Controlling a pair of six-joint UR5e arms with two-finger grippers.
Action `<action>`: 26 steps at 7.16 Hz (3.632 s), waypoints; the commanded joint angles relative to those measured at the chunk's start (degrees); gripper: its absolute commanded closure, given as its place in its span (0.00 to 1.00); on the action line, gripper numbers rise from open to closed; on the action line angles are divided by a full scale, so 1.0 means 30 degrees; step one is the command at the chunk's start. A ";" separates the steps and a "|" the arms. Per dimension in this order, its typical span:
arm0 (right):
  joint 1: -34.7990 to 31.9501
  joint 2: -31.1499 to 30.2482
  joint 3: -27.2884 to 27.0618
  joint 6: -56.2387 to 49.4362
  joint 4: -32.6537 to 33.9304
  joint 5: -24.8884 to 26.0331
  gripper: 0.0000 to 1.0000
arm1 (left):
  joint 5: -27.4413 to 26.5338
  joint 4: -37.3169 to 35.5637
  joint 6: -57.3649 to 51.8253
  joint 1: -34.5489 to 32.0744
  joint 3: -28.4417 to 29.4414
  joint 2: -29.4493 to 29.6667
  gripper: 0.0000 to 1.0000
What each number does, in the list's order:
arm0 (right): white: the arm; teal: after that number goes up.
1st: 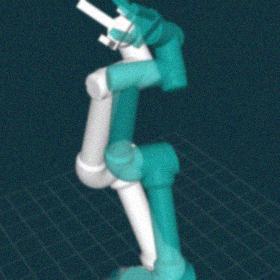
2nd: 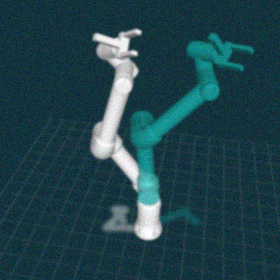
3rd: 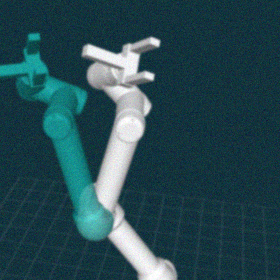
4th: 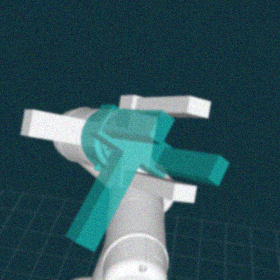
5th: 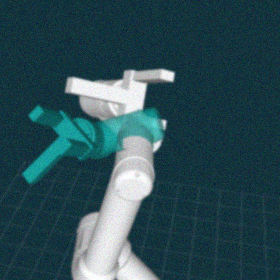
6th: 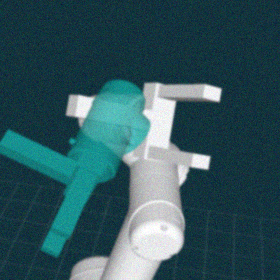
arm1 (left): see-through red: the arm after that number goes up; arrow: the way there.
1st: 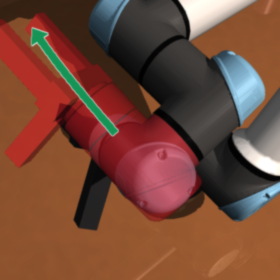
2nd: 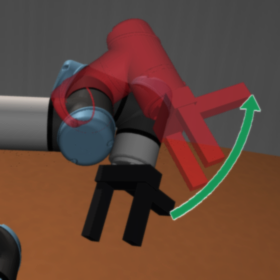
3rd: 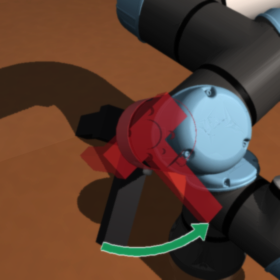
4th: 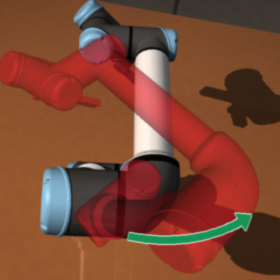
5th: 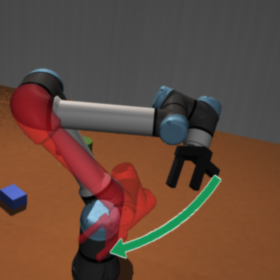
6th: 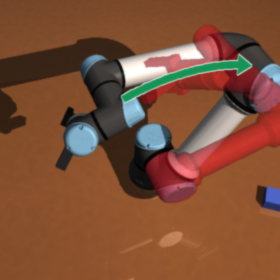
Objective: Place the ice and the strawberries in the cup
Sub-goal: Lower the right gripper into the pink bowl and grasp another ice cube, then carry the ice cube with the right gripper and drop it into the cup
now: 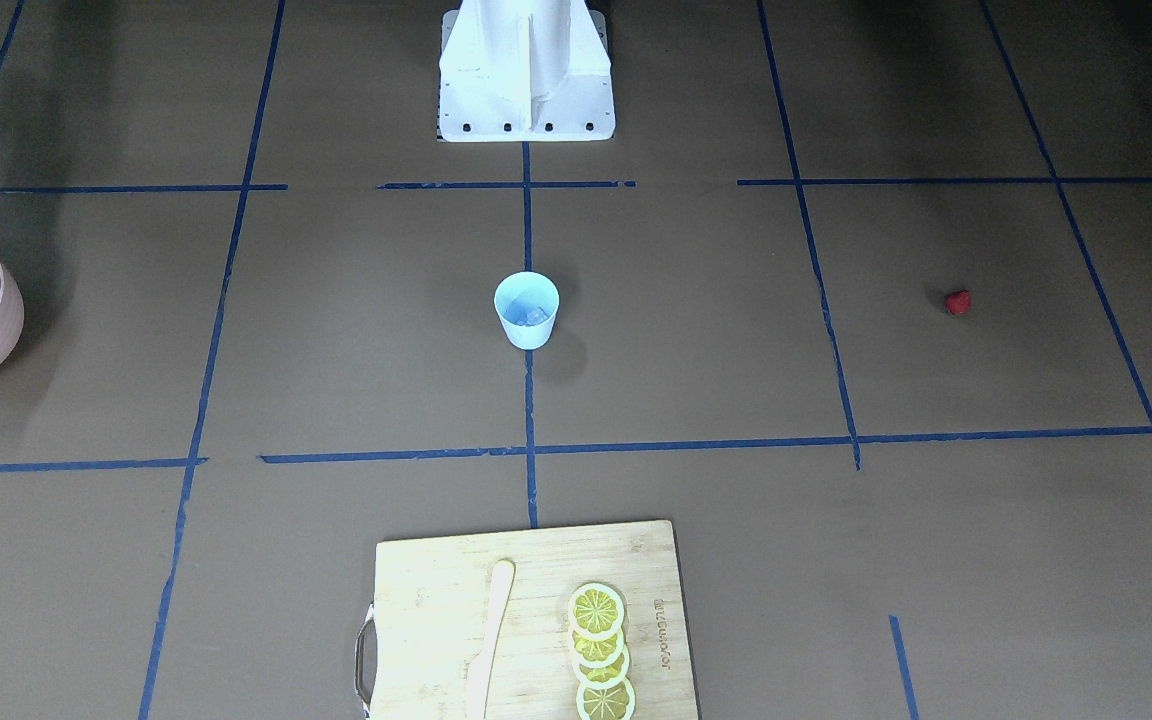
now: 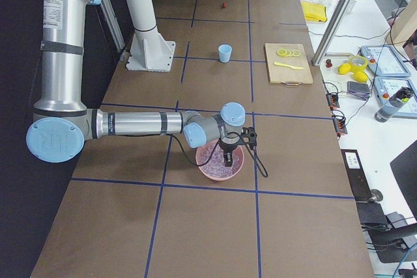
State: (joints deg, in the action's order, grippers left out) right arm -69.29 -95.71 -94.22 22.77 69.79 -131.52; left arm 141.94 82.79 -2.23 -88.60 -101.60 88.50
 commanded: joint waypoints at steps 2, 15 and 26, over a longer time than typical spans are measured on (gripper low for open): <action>0.0009 -0.0061 0.0088 -0.0001 -0.0003 0.0011 0.72 | 0.0000 -0.0001 0.0039 0.0000 -0.0119 0.0001 0.00; 1.1853 1.2358 -0.5483 1.9946 0.6205 0.7103 1.00 | 0.0000 -0.0001 0.0273 0.0000 -0.0148 0.0001 0.00; 1.3779 1.6286 -0.0613 2.2324 0.5475 0.9416 0.22 | 0.0029 -0.0088 0.0302 0.0000 -0.0148 -0.0028 0.00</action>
State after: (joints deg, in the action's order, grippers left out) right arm -27.98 -46.94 -95.62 89.81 86.22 -103.47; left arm 142.03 82.60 -1.38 -88.59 -102.12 88.42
